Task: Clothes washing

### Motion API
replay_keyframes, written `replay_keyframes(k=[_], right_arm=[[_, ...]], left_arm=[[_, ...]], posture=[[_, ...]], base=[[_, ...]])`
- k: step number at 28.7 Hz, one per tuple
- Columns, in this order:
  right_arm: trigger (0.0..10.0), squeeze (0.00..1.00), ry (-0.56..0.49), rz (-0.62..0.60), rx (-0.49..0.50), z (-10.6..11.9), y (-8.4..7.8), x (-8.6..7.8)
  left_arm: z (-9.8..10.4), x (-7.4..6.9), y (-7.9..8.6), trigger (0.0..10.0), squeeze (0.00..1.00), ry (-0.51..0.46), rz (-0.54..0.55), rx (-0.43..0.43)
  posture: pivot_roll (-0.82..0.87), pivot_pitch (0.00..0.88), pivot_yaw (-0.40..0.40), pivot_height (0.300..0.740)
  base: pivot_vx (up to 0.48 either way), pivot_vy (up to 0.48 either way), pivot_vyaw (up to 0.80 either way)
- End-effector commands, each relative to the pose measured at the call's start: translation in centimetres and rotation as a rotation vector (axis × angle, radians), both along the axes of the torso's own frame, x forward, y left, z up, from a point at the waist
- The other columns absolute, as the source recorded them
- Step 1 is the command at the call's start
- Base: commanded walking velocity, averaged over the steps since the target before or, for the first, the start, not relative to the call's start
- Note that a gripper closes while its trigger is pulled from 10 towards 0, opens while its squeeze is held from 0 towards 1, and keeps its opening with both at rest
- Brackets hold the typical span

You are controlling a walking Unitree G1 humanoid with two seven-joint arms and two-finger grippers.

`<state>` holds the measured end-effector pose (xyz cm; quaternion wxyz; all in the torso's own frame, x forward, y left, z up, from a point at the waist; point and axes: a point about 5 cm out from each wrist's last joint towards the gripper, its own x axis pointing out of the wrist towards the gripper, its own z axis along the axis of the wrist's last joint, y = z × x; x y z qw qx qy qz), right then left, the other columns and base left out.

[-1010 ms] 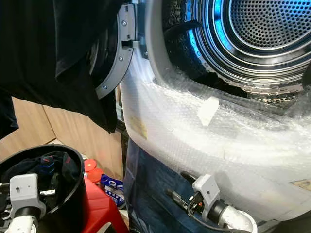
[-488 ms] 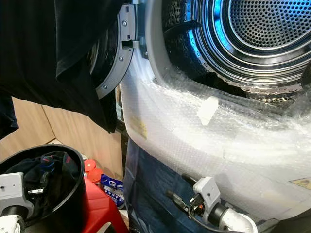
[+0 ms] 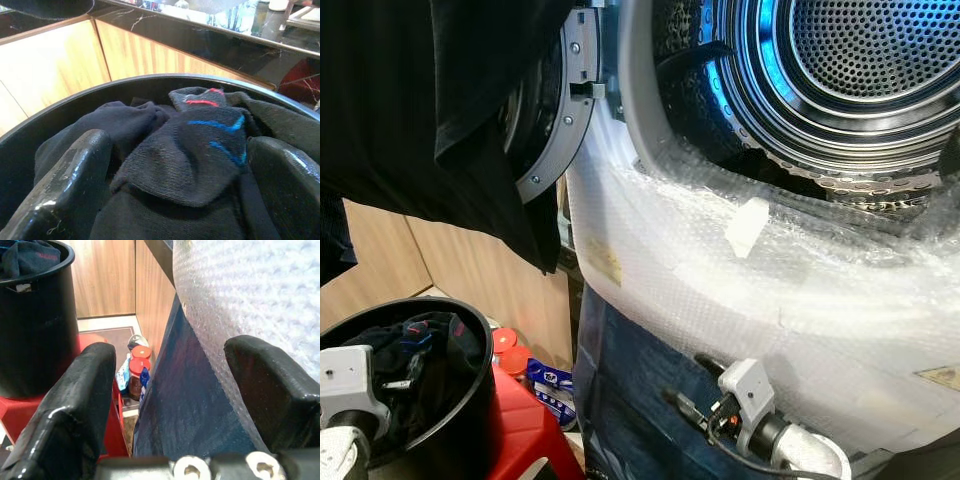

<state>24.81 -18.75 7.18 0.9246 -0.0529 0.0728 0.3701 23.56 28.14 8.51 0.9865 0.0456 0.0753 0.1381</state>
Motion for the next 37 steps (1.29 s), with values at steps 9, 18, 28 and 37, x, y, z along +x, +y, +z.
replay_keyframes(k=[9,18,28,37], right_arm=[[10.0,0.00,-0.028,-0.038,-0.012,1.4,-1.4,-0.3],[10.0,0.00,-0.026,-0.057,-0.014,1.6,-1.6,-0.5],[10.0,0.00,-0.028,-0.055,-0.017,1.7,-1.4,0.0],[10.0,0.00,-0.022,-0.051,-0.016,1.6,-1.3,0.1]], left_arm=[[-1.2,1.7,0.6,10.0,0.00,0.052,-0.043,-0.082],[-0.9,1.9,0.8,0.0,0.00,0.020,-0.038,-0.141],[-0.8,1.7,0.3,0.0,0.00,0.002,-0.044,-0.130],[-1.0,1.2,0.1,0.0,0.00,0.002,-0.038,-0.138]], posture=[[0.01,0.000,-0.083,0.740],[0.00,0.000,-0.074,0.740],[0.02,0.000,-0.081,0.740],[0.03,0.000,-0.084,0.740]], base=[[0.000,0.000,0.00],[0.000,0.000,0.00],[0.000,0.000,0.00],[0.000,0.000,0.00]])
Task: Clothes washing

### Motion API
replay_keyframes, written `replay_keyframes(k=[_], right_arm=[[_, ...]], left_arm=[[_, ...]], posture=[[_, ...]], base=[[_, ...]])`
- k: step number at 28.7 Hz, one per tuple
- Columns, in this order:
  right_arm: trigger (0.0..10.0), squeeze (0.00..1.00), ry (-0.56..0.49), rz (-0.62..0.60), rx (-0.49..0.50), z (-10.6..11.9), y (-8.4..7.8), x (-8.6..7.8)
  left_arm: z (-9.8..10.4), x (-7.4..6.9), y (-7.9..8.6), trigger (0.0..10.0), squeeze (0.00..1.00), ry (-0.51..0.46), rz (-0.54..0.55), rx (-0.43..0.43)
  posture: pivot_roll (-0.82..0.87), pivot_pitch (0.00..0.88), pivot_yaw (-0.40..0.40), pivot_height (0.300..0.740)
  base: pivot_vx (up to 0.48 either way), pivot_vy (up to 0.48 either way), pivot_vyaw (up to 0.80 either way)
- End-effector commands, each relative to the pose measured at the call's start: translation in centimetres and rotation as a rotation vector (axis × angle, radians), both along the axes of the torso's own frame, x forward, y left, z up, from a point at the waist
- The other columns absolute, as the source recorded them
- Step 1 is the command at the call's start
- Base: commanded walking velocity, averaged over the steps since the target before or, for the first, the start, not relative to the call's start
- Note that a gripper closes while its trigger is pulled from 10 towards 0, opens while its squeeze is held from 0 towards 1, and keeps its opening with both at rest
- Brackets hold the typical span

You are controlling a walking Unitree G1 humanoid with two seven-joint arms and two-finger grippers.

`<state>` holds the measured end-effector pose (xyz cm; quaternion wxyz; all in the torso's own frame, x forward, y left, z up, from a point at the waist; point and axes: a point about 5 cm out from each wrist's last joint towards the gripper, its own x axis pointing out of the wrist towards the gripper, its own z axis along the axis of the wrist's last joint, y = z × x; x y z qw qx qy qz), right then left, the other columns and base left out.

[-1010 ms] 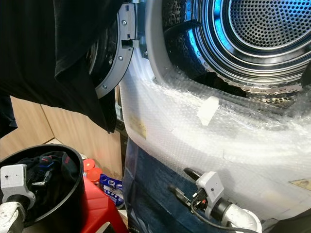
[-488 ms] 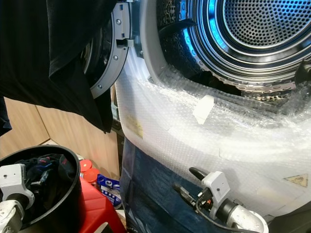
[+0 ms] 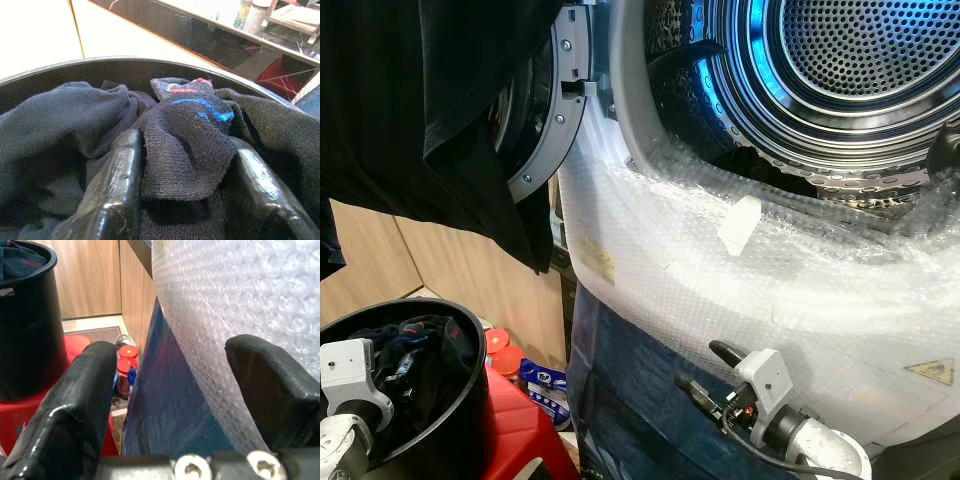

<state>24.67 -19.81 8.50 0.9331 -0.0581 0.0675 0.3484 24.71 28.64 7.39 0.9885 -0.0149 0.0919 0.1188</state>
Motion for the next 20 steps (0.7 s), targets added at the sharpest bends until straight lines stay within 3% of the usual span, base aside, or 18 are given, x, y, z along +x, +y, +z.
replay_keyframes(k=[1,13,20], right_arm=[[10.0,0.00,-0.004,-0.005,-0.008,0.2,-0.2,0.2],[10.0,0.00,0.009,0.008,0.000,0.1,-0.1,0.3],[10.0,0.00,0.008,0.011,0.001,0.0,0.1,0.8]], left_arm=[[0.1,0.0,-0.5,0.0,0.00,-0.016,-0.010,-0.011],[0.8,-0.7,-0.4,0.0,0.00,-0.042,0.037,0.042],[2.5,-1.2,-1.0,0.0,0.00,-0.150,0.080,0.092]], posture=[[0.03,0.000,-0.084,0.740],[0.05,0.000,-0.086,0.740],[0.07,0.000,-0.091,0.740]], base=[[0.000,0.000,0.00],[0.000,0.000,0.00],[0.000,0.000,0.00]])
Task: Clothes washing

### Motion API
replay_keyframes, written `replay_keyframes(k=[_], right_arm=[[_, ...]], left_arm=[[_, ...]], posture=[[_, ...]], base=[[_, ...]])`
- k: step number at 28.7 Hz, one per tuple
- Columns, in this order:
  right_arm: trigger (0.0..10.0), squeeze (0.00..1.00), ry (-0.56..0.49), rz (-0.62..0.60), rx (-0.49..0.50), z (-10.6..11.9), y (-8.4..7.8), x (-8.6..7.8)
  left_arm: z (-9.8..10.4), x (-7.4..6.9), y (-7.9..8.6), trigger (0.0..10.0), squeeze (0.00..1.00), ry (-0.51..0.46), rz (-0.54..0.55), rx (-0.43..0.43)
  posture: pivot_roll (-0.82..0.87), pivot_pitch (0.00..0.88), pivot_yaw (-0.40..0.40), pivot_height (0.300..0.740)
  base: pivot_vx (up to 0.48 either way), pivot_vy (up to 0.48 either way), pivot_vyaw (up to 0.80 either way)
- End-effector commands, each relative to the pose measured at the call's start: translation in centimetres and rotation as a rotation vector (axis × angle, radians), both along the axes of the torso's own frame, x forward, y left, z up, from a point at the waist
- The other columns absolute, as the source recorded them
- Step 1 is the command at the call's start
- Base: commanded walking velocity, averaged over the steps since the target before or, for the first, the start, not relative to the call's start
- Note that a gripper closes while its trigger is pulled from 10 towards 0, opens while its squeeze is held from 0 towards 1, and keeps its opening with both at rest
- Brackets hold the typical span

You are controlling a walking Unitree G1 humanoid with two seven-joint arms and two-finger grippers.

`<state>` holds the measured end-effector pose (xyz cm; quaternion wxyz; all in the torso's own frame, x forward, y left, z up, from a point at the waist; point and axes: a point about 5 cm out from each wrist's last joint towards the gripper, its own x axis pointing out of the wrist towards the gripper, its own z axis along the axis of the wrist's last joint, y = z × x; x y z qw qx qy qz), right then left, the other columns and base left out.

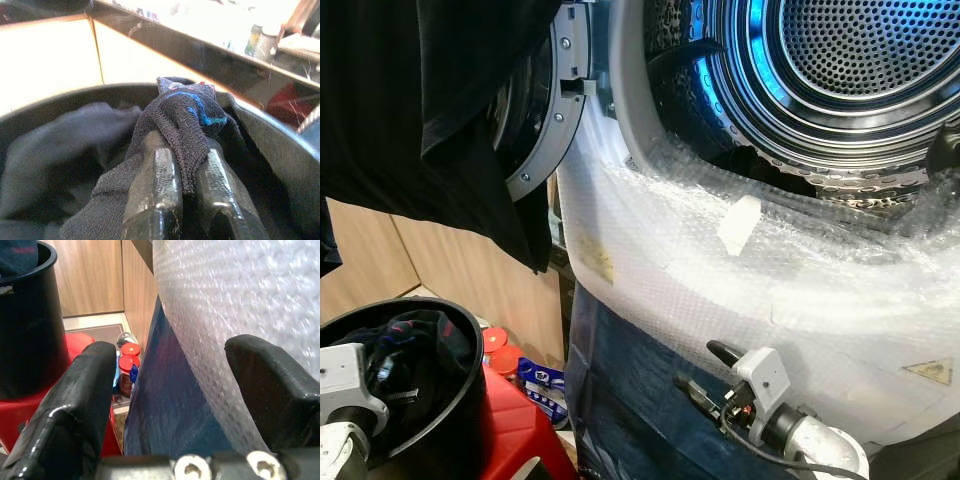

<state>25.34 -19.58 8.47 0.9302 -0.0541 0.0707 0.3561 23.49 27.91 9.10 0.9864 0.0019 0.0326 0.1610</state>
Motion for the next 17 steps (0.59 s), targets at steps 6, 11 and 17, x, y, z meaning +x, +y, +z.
replay_keyframes(k=[6,11,17], right_arm=[[10.0,0.00,0.009,0.028,-0.015,-0.2,0.3,0.4],[10.0,0.00,0.019,0.045,-0.027,-0.3,0.1,0.8],[10.0,0.00,0.045,0.108,-0.058,-0.6,0.2,0.9]], left_arm=[[2.0,-0.1,-1.4,0.0,0.00,-0.120,-0.037,0.067],[4.3,-0.1,-2.1,6.6,0.00,-0.239,-0.109,0.101],[5.8,1.0,-6.4,10.0,0.00,-0.266,-0.400,0.202]], posture=[[0.08,0.000,-0.099,0.740],[0.09,0.000,-0.099,0.740],[0.08,0.000,-0.093,0.740]], base=[[0.000,0.000,0.00],[0.000,0.000,0.00],[0.000,0.000,0.00]])
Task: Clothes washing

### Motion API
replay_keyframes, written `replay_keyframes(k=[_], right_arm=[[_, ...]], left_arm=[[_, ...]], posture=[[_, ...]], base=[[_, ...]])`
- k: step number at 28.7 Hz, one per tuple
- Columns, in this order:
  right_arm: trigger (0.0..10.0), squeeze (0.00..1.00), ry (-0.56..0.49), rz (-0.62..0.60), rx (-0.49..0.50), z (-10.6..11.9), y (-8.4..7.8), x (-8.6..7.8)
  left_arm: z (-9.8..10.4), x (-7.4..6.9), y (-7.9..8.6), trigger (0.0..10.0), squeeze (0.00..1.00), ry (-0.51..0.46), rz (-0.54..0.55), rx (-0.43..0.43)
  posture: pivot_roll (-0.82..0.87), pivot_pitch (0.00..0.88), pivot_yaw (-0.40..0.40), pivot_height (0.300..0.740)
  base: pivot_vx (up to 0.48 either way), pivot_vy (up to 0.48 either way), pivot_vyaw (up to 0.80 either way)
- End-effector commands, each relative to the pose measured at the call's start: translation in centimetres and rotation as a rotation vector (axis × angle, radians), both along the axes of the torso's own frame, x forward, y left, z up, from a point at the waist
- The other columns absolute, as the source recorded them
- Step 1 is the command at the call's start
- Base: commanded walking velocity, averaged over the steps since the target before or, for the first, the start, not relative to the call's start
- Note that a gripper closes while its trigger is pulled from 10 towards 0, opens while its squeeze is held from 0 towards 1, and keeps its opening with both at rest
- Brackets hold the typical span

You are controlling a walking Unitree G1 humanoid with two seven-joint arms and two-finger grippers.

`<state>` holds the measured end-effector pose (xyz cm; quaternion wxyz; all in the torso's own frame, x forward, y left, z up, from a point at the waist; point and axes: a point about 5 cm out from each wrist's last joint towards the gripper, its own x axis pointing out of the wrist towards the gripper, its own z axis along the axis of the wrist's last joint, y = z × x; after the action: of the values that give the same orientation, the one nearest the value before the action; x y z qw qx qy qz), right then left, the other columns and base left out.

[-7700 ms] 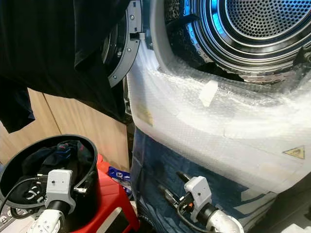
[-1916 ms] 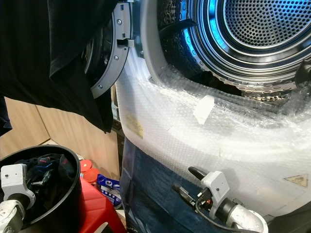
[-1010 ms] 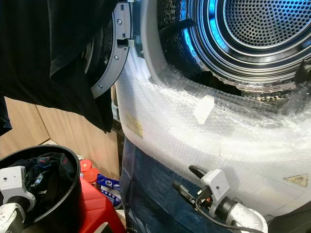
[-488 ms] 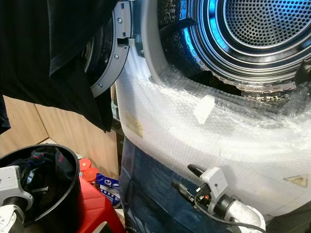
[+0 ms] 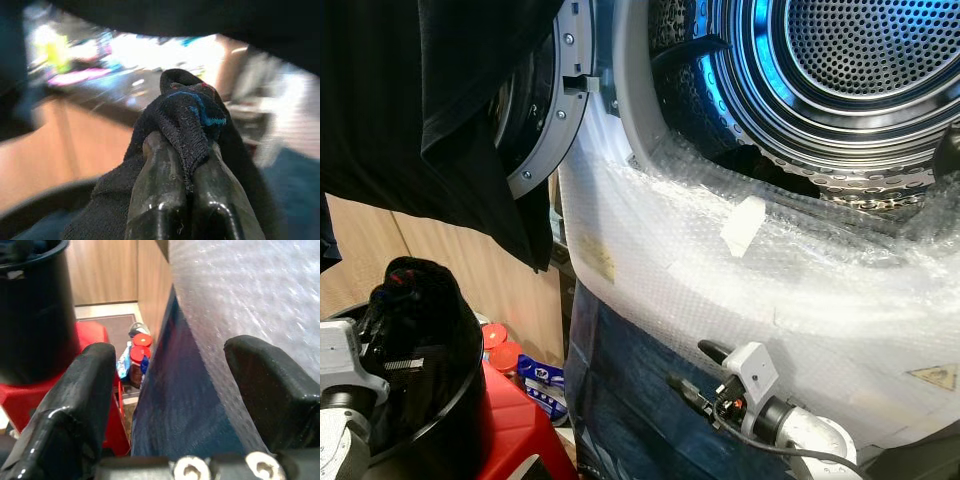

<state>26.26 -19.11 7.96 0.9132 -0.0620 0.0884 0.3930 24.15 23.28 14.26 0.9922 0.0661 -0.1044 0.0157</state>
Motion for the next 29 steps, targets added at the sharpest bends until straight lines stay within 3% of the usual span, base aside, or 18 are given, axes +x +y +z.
replay_keyframes(k=[1,6,8,11,19,22,29], right_arm=[[10.0,0.00,0.010,0.028,-0.034,-0.1,-0.2,0.0],[10.0,0.00,0.033,0.098,-0.062,-0.3,0.1,-0.1],[10.0,0.00,0.035,0.117,-0.067,-0.3,0.3,-0.1],[10.0,0.00,0.037,0.144,-0.060,0.2,0.3,0.1],[10.0,0.00,0.056,0.192,-0.001,1.2,0.2,-0.3],[10.0,0.00,0.105,0.249,0.079,1.9,0.2,-1.5],[10.0,0.00,0.135,0.246,0.093,1.6,0.8,-3.0]], left_arm=[[0.7,0.3,-1.8,10.0,0.00,-0.013,-0.100,0.050],[0.7,0.9,-7.3,10.0,0.00,0.018,-0.389,0.194],[1.5,1.3,-8.7,10.0,0.00,0.002,-0.462,0.217],[3.2,1.9,-12.1,10.0,0.00,-0.003,-0.655,0.212],[2.4,1.8,-15.0,10.0,0.00,0.072,-0.813,0.225],[1.3,1.5,-15.8,10.0,0.00,0.122,-0.845,0.251],[0.4,1.1,-16.8,10.0,0.00,0.161,-0.866,0.281]], posture=[[0.08,0.000,-0.093,0.740],[0.08,0.000,-0.081,0.740],[0.07,0.000,-0.073,0.740],[0.06,0.000,-0.062,0.740],[0.04,0.000,-0.039,0.740],[0.03,0.000,-0.025,0.740],[0.01,0.000,-0.014,0.740]], base=[[0.000,0.000,0.00],[0.000,0.000,0.00],[0.000,0.000,0.00],[0.000,0.000,0.00],[0.000,0.000,0.00],[0.000,0.000,0.00],[0.000,0.000,0.00]])
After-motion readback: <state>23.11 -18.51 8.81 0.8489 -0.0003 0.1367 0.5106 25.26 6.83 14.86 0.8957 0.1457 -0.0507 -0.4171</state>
